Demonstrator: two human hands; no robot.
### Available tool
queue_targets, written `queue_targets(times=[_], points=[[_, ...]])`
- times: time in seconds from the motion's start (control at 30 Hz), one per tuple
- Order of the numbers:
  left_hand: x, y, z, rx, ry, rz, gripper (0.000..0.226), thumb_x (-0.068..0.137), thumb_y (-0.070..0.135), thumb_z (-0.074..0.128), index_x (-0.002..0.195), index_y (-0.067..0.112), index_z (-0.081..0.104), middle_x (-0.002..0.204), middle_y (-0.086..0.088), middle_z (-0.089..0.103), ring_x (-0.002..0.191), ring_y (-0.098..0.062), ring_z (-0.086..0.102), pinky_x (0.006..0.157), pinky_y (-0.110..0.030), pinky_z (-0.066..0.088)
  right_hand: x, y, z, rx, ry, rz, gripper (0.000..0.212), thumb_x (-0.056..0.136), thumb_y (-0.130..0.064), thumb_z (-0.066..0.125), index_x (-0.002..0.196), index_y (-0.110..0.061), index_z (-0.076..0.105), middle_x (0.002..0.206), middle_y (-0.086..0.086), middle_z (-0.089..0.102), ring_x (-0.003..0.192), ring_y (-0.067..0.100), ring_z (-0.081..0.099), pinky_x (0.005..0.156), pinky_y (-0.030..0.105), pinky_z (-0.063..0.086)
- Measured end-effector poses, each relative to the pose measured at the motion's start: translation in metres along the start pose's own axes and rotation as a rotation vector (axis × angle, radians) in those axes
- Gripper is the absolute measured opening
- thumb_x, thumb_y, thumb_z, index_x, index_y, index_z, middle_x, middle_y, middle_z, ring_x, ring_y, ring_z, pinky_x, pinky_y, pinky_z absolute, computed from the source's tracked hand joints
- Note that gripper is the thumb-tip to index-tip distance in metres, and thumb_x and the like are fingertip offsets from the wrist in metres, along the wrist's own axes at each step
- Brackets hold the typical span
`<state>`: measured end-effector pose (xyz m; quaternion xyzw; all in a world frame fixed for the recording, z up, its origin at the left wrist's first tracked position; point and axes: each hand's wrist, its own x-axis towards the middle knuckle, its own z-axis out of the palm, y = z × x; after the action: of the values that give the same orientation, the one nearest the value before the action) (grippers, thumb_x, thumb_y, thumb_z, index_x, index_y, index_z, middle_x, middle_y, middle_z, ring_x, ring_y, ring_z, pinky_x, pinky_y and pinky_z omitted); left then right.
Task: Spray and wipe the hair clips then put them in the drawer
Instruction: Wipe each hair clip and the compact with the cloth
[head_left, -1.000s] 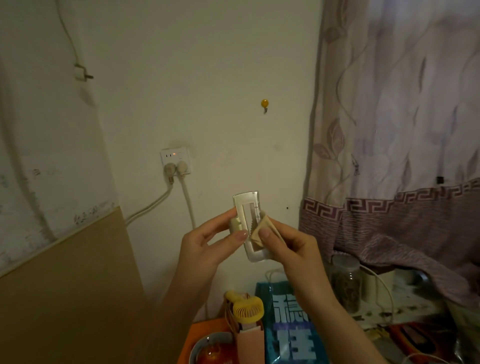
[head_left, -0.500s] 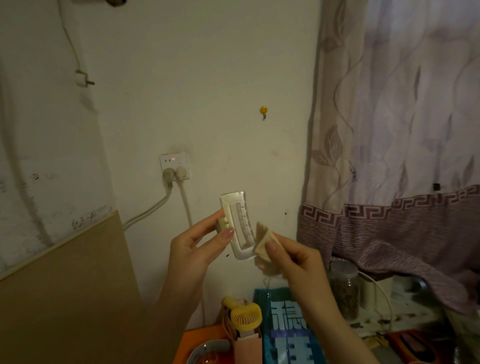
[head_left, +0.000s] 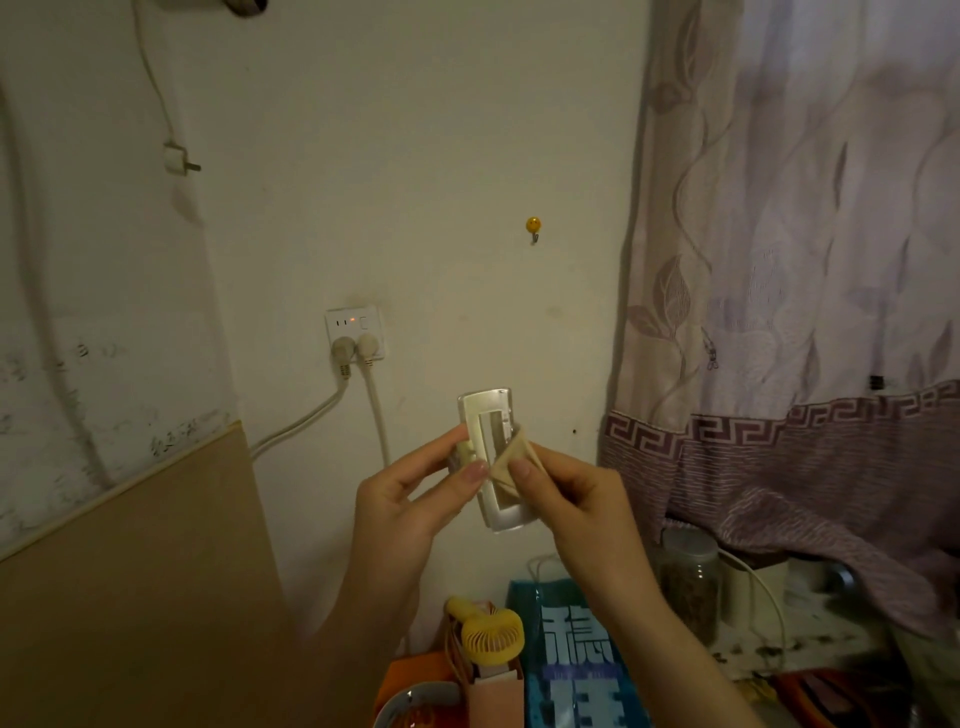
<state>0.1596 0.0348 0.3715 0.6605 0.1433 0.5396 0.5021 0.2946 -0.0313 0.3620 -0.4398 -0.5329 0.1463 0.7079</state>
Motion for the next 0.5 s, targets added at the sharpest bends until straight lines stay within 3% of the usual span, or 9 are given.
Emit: queue_targets(times=[0.2, 0.37, 0.5], points=[[0.002, -0.002, -0.004, -0.021, 0.017, 0.007, 0.039, 0.067, 0.03, 0.071, 0.106, 0.033, 0.073, 0.111, 0.0, 0.072, 0.111, -0.02, 0.064, 0.095, -0.043, 0.049, -0.014, 0.009, -0.001, -0.028, -0.021, 0.058, 0.022, 0.09, -0.012, 0.059, 0.108, -0.016, 0.071, 0.088, 0.003, 0.075, 0.082, 0.021, 0.07, 0.071, 0.026, 0.057], [0.002, -0.002, -0.004, -0.007, -0.001, 0.001, 0.036, 0.069, 0.032, 0.07, 0.105, 0.038, 0.073, 0.11, 0.003, 0.072, 0.11, -0.018, 0.065, 0.09, -0.037, 0.05, -0.022, 0.012, -0.005, -0.013, -0.025, 0.125, 0.02, 0.09, -0.013, 0.058, 0.104, -0.017, 0.072, 0.089, 0.006, 0.075, 0.083, 0.026, 0.07, 0.077, 0.041, 0.059], [0.002, -0.003, -0.005, -0.005, -0.021, -0.031, 0.038, 0.065, 0.037, 0.071, 0.102, 0.04, 0.073, 0.111, 0.003, 0.072, 0.109, -0.017, 0.065, 0.088, -0.035, 0.051, -0.021, 0.009, -0.011, -0.012, -0.019, 0.125, 0.024, 0.082, -0.03, 0.059, 0.095, -0.018, 0.075, 0.084, 0.014, 0.074, 0.081, 0.035, 0.069, 0.075, 0.048, 0.056]])
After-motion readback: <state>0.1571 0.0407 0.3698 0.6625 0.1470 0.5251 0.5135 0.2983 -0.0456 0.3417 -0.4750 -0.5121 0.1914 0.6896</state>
